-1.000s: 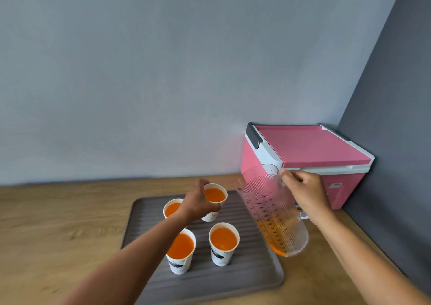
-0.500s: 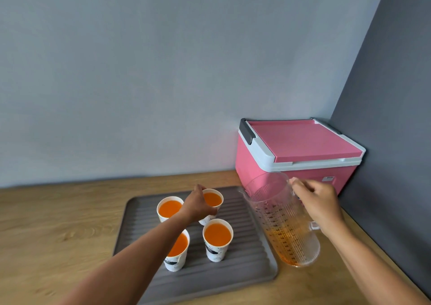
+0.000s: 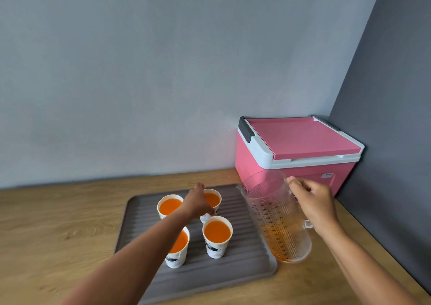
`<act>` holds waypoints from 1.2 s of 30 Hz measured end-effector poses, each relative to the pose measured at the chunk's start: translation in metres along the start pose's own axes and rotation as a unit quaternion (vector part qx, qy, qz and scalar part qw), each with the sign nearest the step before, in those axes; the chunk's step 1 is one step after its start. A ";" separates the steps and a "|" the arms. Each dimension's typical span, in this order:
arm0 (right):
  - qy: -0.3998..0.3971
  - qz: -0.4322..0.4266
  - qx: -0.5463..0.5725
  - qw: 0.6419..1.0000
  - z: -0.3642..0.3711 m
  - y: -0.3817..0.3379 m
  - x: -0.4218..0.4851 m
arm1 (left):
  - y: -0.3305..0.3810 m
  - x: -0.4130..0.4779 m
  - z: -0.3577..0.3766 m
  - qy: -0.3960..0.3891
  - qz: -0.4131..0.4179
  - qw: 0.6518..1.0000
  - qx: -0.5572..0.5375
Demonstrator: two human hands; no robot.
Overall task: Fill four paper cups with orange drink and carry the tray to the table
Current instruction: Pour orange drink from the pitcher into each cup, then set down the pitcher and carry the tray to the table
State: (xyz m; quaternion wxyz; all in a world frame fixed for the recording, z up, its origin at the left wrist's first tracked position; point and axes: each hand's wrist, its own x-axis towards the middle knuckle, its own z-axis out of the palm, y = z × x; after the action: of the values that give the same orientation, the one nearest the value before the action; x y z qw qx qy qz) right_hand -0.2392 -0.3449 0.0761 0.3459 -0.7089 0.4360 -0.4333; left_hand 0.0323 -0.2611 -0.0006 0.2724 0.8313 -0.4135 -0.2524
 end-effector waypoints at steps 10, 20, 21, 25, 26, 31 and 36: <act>0.043 0.025 0.056 0.997 -0.014 0.009 -0.002 | 0.072 -0.057 -0.032 0.136 0.147 0.977 -0.068; 0.089 0.085 0.114 0.986 -0.058 0.030 -0.012 | 0.125 -0.093 0.071 -0.191 0.188 0.906 -0.326; 0.090 0.095 0.121 0.984 -0.065 0.037 -0.013 | 0.132 -0.094 0.079 -0.188 0.195 0.904 -0.331; 0.097 0.142 0.155 0.973 -0.093 0.062 -0.010 | 0.159 -0.085 0.109 -0.166 0.210 0.907 -0.324; 0.099 0.150 0.159 0.971 -0.100 0.068 -0.007 | 0.165 -0.080 0.117 -0.158 0.210 0.913 -0.313; 0.089 0.181 0.167 0.965 -0.119 0.094 0.007 | 0.194 -0.064 0.148 -0.133 0.193 0.933 -0.271; 0.088 0.194 0.181 0.960 -0.127 0.114 0.025 | 0.209 -0.044 0.168 -0.127 0.155 0.946 -0.255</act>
State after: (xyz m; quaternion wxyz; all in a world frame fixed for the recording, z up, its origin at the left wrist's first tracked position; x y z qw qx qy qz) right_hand -0.3857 -0.4251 0.0338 0.5067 -0.4951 0.5079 -0.4901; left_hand -0.2139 -0.3722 0.0245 0.4562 0.6208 -0.4899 -0.4080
